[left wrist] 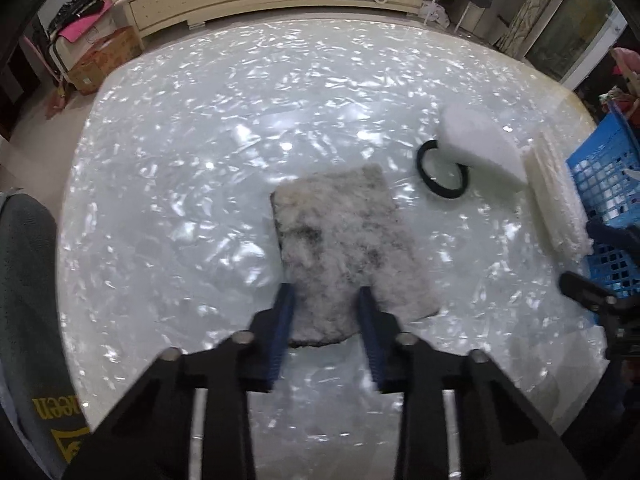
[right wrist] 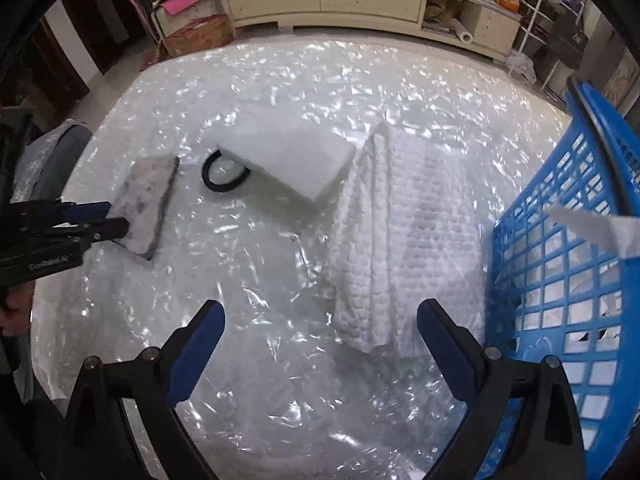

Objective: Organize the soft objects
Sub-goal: 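Grasp the white waffle towel with the right gripper while the left gripper grasps the grey felt pad, then carry the towel in the right gripper and felt pad in the left gripper toward the basket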

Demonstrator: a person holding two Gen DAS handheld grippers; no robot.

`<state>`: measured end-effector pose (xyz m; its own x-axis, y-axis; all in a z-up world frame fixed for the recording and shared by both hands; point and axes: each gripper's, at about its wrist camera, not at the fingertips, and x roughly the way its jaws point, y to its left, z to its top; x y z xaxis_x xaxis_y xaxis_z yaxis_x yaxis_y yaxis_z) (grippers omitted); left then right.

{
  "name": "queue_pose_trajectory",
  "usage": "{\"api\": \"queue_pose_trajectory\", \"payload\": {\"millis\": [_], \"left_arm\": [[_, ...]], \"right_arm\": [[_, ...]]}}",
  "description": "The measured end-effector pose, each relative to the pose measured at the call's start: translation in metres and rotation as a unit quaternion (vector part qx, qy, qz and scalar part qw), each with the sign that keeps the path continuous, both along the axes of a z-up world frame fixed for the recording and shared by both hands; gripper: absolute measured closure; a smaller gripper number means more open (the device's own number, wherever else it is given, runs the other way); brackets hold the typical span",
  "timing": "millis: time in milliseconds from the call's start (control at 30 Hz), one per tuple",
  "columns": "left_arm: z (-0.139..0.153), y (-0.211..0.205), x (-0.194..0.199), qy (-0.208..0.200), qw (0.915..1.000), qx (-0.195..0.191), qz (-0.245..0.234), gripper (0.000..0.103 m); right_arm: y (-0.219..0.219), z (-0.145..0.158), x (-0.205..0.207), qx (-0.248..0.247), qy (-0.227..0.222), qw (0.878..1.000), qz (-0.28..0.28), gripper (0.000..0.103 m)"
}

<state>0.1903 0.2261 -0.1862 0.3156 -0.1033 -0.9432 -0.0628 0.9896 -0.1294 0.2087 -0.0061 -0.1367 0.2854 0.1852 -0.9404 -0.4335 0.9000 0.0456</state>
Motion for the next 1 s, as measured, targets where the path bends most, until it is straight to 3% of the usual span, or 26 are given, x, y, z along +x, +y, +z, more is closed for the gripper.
{"api": "queue_pose_trajectory", "payload": {"millis": [133, 267, 300, 467, 600, 667, 733, 1000], "left_arm": [[0.001, -0.001, -0.003, -0.001, 0.9999, -0.016, -0.002, 0.091], [0.001, -0.004, -0.008, -0.002, 0.9995, -0.032, -0.003, 0.093], [0.003, -0.007, -0.01, -0.006, 0.9994, -0.032, -0.006, 0.093], [0.019, -0.016, -0.017, -0.027, 0.999, -0.029, -0.021, 0.093], [0.032, -0.021, -0.021, -0.043, 0.9981, -0.032, -0.031, 0.093], [0.036, -0.024, -0.022, -0.047, 0.9977, -0.033, -0.035, 0.093], [0.039, -0.027, -0.023, -0.049, 0.9975, -0.033, -0.038, 0.093], [0.059, -0.033, -0.044, -0.06, 0.9969, -0.036, -0.036, 0.093]], "right_arm": [[0.002, -0.006, 0.003, -0.013, 0.001, 1.0, -0.006, 0.006], [0.004, -0.009, 0.011, -0.022, -0.003, 1.0, -0.016, 0.01], [0.003, -0.011, 0.013, -0.027, -0.004, 0.999, -0.018, 0.013], [-0.001, -0.016, 0.022, -0.043, -0.013, 0.999, -0.03, 0.05], [0.001, -0.021, 0.019, -0.082, -0.037, 0.996, -0.016, 0.063], [-0.001, -0.021, 0.017, -0.093, -0.05, 0.994, -0.013, 0.08], [-0.003, -0.021, 0.015, -0.096, -0.055, 0.994, -0.013, 0.088], [-0.01, 0.002, -0.01, -0.056, -0.064, 0.996, -0.006, 0.092]]}}
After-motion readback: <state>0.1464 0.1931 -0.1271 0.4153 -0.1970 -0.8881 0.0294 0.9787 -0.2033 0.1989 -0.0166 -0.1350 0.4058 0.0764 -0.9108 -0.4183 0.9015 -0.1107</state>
